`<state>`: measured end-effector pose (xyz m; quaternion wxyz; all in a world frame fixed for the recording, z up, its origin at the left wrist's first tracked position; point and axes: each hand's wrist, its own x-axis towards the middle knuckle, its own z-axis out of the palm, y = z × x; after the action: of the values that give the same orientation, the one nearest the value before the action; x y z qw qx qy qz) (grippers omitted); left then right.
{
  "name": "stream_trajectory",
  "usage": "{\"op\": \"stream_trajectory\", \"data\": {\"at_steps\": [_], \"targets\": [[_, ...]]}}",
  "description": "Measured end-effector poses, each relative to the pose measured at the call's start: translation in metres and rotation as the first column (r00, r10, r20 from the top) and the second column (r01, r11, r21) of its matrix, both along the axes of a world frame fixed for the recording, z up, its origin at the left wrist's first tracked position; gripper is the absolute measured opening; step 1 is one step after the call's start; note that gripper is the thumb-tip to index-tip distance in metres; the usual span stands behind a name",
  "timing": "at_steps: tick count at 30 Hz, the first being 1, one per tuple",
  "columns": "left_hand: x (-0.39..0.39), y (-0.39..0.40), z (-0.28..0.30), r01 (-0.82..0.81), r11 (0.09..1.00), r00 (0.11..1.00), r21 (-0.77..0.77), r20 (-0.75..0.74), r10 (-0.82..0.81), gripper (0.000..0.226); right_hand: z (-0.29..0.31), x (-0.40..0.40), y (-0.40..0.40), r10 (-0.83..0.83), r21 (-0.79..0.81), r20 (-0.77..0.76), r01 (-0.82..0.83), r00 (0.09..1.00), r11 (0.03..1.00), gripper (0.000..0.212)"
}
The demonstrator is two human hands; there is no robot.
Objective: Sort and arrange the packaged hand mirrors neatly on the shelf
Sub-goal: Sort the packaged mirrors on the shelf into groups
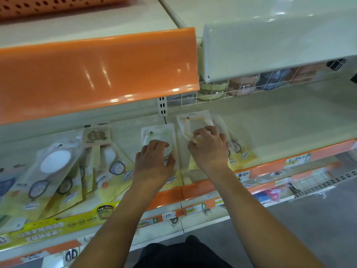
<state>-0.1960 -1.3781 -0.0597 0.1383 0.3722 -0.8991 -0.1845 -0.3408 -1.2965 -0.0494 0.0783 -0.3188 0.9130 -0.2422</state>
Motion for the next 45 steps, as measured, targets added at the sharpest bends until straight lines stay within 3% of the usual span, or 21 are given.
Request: {"op": "stream_trajectory", "data": {"at_steps": [6, 13, 26, 38, 45], "targets": [[-0.006, 0.001, -0.002, -0.042, 0.999, 0.999, 0.001, 0.011, 0.042, 0.033, -0.005, -0.009, -0.001, 0.031, 0.031, 0.016, -0.031, 0.999, 0.999, 0.041], [-0.01, 0.008, -0.007, -0.041, 0.999, 0.999, -0.002, 0.014, 0.041, 0.033, -0.025, -0.014, 0.006, 0.061, 0.249, 0.009, -0.062, 0.998, 0.966, 0.056], [-0.003, 0.012, -0.007, -0.068, 0.998, 0.997, 0.006, 0.033, 0.068, 0.034, -0.022, -0.012, 0.004, 0.056, 0.257, 0.012, -0.057, 0.998, 0.965, 0.061], [0.035, -0.009, -0.006, -0.062, 0.998, 0.998, -0.013, -0.012, 0.062, 0.04, -0.005, 0.032, -0.017, 0.126, 0.04, 0.008, -0.126, 0.992, 0.991, 0.054], [0.049, -0.019, -0.005, -0.081, 0.996, 0.996, 0.05, -0.045, 0.083, 0.035, 0.002, 0.052, -0.023, 0.139, 0.047, 0.024, -0.14, 0.99, 0.989, 0.047]]}}
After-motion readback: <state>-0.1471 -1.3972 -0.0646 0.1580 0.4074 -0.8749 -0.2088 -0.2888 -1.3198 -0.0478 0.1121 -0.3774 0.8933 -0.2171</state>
